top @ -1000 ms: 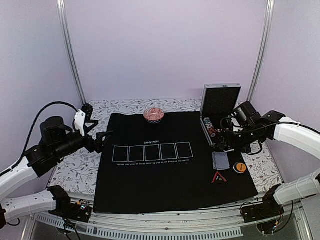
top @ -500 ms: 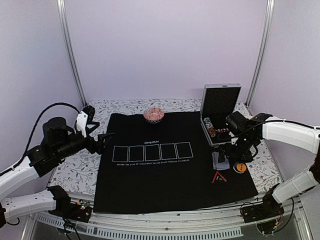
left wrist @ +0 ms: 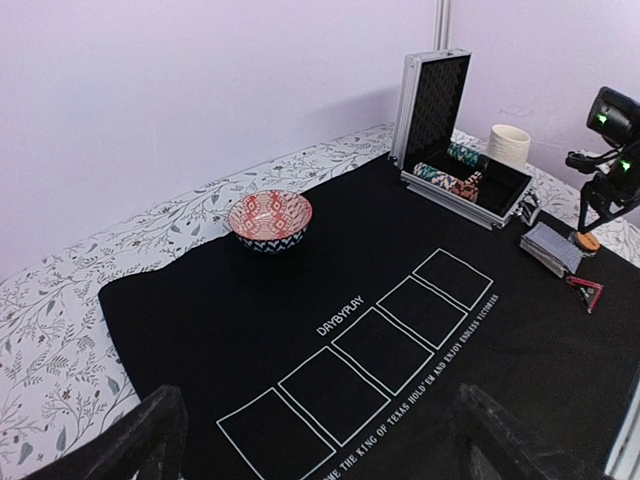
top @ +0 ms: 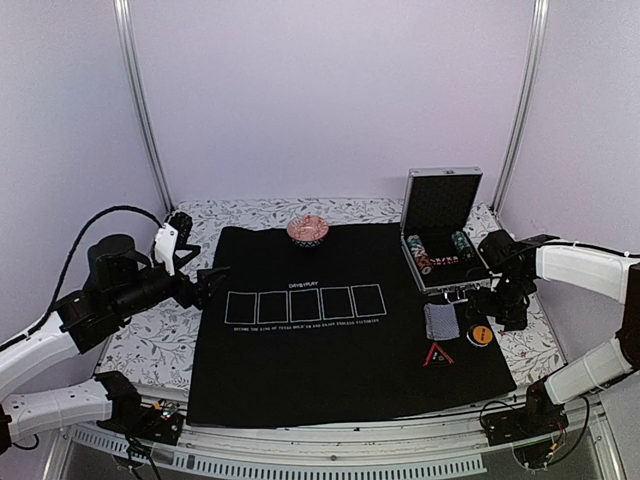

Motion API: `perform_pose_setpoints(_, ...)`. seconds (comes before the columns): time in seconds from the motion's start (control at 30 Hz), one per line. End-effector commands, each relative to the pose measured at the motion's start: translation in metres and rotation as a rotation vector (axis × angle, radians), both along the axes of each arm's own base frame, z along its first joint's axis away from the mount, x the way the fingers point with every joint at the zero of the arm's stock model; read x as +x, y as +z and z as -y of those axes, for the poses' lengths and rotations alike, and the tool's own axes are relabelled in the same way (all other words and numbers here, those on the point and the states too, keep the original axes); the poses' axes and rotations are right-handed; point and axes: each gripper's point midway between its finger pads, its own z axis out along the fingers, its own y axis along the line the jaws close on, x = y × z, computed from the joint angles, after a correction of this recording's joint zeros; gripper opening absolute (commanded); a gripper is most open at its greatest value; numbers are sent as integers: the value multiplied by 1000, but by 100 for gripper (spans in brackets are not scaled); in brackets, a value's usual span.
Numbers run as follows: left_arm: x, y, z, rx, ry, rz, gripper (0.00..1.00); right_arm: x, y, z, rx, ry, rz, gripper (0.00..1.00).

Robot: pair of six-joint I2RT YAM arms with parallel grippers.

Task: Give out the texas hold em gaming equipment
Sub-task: Pick up the big blind button from the poker table mat.

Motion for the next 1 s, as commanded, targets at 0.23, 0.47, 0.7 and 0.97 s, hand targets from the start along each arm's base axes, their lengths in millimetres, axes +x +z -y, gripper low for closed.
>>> perform_pose_setpoints(0.23,-4,0,4,-8,-25,10,93,9,-18,-1,45,6,5,87)
perform_pose_setpoints(0.47,-3,-1,3,-1,-17,15,93,7,-23,-1,49,9,-5,83)
perform_pose_setpoints(0.7,-4,1,-1,2,-5,23,93,8,-23,0,51,4,-4,75)
perform_pose_setpoints(0.97,-1,-2,-2,15,7,21,93,12,-13,0,59,-1,46,76)
